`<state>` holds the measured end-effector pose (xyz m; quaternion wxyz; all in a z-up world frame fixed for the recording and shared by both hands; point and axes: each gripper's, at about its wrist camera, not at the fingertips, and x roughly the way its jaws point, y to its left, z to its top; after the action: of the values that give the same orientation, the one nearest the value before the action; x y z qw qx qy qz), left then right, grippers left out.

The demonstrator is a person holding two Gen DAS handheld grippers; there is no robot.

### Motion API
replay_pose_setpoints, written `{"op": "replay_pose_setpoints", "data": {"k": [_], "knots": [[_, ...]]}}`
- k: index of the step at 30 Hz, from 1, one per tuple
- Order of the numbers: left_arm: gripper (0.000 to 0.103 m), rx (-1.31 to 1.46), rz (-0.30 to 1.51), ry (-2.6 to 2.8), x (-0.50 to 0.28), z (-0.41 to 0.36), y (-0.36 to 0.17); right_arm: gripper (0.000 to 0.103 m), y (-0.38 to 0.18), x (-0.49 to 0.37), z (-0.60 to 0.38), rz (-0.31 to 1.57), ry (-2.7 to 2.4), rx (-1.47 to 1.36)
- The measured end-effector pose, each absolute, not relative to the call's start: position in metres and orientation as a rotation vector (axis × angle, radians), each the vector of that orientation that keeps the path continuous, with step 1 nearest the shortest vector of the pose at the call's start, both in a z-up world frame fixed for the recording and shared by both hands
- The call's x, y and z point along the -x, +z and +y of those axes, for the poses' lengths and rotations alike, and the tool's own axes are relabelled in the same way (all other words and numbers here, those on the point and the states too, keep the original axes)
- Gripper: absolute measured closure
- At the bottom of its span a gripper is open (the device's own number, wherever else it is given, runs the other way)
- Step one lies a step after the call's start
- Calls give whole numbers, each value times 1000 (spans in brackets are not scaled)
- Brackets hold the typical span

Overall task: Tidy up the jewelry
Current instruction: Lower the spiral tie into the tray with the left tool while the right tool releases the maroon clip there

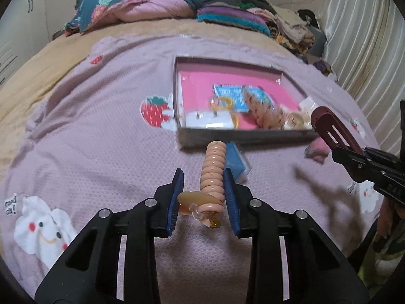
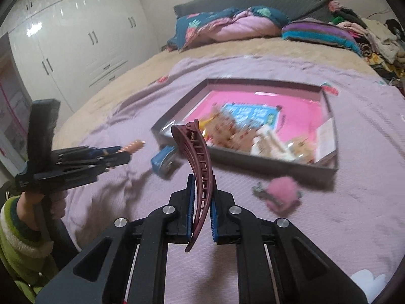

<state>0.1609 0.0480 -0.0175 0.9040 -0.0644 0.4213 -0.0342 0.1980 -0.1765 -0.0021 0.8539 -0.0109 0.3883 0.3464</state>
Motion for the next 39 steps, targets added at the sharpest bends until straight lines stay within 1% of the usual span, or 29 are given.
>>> {"op": "replay_pose_setpoints", "data": {"k": [12, 21, 28, 39], "knots": [[79, 103, 821, -102, -188, 19, 14, 93, 20, -217, -212, 715, 627, -10], [79, 62, 820, -130, -223, -13, 20, 93, 35, -238, -238, 667, 588, -62], [79, 32, 841, -132, -251, -36, 14, 93, 39, -261, -248, 658, 577, -87], [79, -11, 900, -118, -281, -58, -12, 93, 24, -292, -249, 705, 591, -92]]}}
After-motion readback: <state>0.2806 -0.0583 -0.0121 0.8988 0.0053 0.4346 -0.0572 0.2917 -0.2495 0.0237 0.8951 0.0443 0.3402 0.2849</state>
